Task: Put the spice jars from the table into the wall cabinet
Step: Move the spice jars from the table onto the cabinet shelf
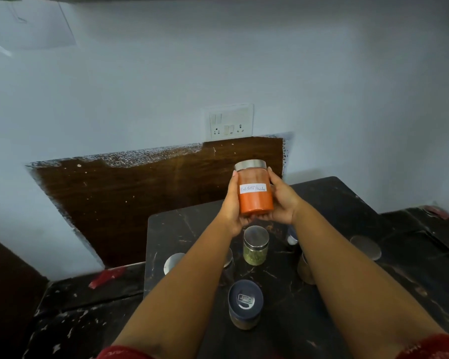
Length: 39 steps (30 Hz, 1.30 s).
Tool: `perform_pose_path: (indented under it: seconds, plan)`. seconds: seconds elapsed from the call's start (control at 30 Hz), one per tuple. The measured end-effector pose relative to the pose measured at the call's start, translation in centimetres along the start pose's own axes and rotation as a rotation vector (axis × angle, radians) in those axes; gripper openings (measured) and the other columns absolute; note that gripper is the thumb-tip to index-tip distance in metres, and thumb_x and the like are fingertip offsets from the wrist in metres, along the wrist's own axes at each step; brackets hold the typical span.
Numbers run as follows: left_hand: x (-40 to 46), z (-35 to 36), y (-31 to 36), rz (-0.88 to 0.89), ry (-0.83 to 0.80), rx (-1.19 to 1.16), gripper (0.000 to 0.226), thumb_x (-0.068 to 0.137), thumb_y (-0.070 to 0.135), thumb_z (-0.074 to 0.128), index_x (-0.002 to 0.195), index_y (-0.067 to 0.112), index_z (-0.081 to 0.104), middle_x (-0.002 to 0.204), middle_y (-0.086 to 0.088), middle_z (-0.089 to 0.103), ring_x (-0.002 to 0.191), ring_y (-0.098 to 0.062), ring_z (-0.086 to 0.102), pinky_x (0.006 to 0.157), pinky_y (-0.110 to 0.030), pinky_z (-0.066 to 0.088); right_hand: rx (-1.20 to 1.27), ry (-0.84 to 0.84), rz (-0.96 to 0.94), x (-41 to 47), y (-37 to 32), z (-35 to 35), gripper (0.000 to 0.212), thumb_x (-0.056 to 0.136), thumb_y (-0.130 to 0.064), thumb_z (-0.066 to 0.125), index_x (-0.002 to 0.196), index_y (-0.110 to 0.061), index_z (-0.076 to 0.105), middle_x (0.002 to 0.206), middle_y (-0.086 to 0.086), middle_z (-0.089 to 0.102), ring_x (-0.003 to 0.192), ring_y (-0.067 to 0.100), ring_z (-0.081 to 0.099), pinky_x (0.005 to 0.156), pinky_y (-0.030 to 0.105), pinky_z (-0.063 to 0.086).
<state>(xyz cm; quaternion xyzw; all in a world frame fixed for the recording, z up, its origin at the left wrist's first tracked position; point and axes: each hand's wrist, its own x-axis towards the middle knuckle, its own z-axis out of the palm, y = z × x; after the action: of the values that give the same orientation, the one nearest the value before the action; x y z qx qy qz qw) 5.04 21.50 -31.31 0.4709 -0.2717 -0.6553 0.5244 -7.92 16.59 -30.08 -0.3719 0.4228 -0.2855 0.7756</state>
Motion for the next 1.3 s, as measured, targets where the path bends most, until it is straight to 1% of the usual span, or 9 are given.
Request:
perform_pose_path:
  seconds: [0.13,0.27,0.47,0.57,0.7,0.87,1.0,1.1,1.3]
  plan:
    - [0.2,-0.1,0.8,0.046,0.042,0.022,0.065,0.084,0.077,0.036,0.120,0.027,0.058,0.115,-0.011,0.067,0.106,-0.027,0.065,0.088,-0.037,0.054,0.031,-0.037,-0.030,0.7,-0.7,0.4,0.064,0.087,-0.071,0.042,0.132,-0.027,0.053,0.121,0.013,0.066,0.111,0.034,0.063,0.088,0.047,0.053]
    - [1.0,0.2,1.8,0.131,0.161,0.097,0.078,0.079,0.080,0.040,0.136,0.025,0.038,0.120,-0.008,0.062,0.106,-0.024,0.064,0.087,-0.041,0.055,0.011,-0.126,-0.075,0.8,-1.3,1.3,0.067,0.078,-0.069,0.056,0.132,-0.029,0.052,0.126,0.012,0.063,0.116,0.034,0.060,0.093,0.050,0.051]
    - [1.2,-0.3,5.2,0.189,0.280,0.171,0.060,0.099,0.060,0.022,0.139,0.021,0.043,0.121,-0.007,0.063,0.108,-0.021,0.061,0.097,-0.041,0.050,-0.343,-0.158,-0.273,1.4,-3.2,3.4,0.095,0.064,-0.011,0.086,0.142,-0.028,0.034,0.129,0.004,0.056,0.121,0.025,0.053,0.102,0.047,0.047]
    - [0.1,-0.6,8.9,0.272,0.287,0.121,0.052,0.103,0.050,0.026,0.127,0.015,0.055,0.112,-0.010,0.068,0.106,-0.024,0.064,0.099,-0.044,0.049,-0.424,-0.034,-0.395,1.4,-5.2,6.3,0.103,0.054,-0.021,0.092,0.139,-0.029,0.034,0.124,-0.001,0.057,0.118,0.020,0.055,0.101,0.043,0.048]
    - [-3.4,-0.4,15.9,0.499,0.320,0.156,0.042,0.105,0.042,0.028,0.103,0.019,0.063,0.112,-0.008,0.067,0.106,-0.021,0.062,0.099,-0.040,0.049,-0.540,0.126,-0.670,0.8,-10.2,11.5,0.092,0.060,-0.033,0.089,0.136,-0.029,0.037,0.125,-0.007,0.055,0.114,0.014,0.055,0.097,0.035,0.050]
    - [-8.7,-0.8,25.9,0.840,0.373,0.200,0.042,0.105,0.041,0.030,0.135,0.023,0.051,0.134,0.001,0.056,0.124,-0.016,0.050,0.108,-0.040,0.039,-0.553,0.058,-1.002,-1.5,-19.6,21.0,0.092,0.058,-0.042,0.089,0.134,-0.029,0.039,0.117,-0.012,0.056,0.104,0.009,0.057,0.084,0.022,0.049]
    - [-10.9,-3.4,30.2,0.890,0.574,0.056,0.042,0.104,0.036,0.032,0.142,0.019,0.043,0.140,-0.001,0.051,0.131,-0.020,0.045,0.113,-0.043,0.034,-0.573,0.084,-1.236,-2.1,-25.9,29.0,0.094,0.056,-0.044,0.090,0.134,-0.023,0.041,0.122,-0.005,0.052,0.108,0.012,0.056,0.083,0.020,0.049]
    - [-11.4,-5.6,31.6,0.887,0.618,-0.014,0.041,0.104,0.032,0.033,0.143,0.017,0.041,0.139,-0.005,0.053,0.129,-0.023,0.046,0.112,-0.044,0.035,-0.730,0.120,-1.234,-1.4,-29.6,34.3,0.102,0.058,-0.048,0.088,0.139,-0.017,0.034,0.129,0.004,0.041,0.114,0.017,0.048,0.090,0.024,0.042]
    - [-11.0,-10.0,31.3,0.838,0.657,0.061,0.039,0.105,0.033,0.034,0.137,0.017,0.047,0.135,-0.002,0.056,0.128,-0.022,0.047,0.112,-0.042,0.035,-1.010,0.143,-1.065,4.4,-32.0,40.4,0.097,0.059,-0.050,0.086,0.132,-0.007,0.039,0.126,0.009,0.052,0.117,0.025,0.054,0.084,0.029,0.043]
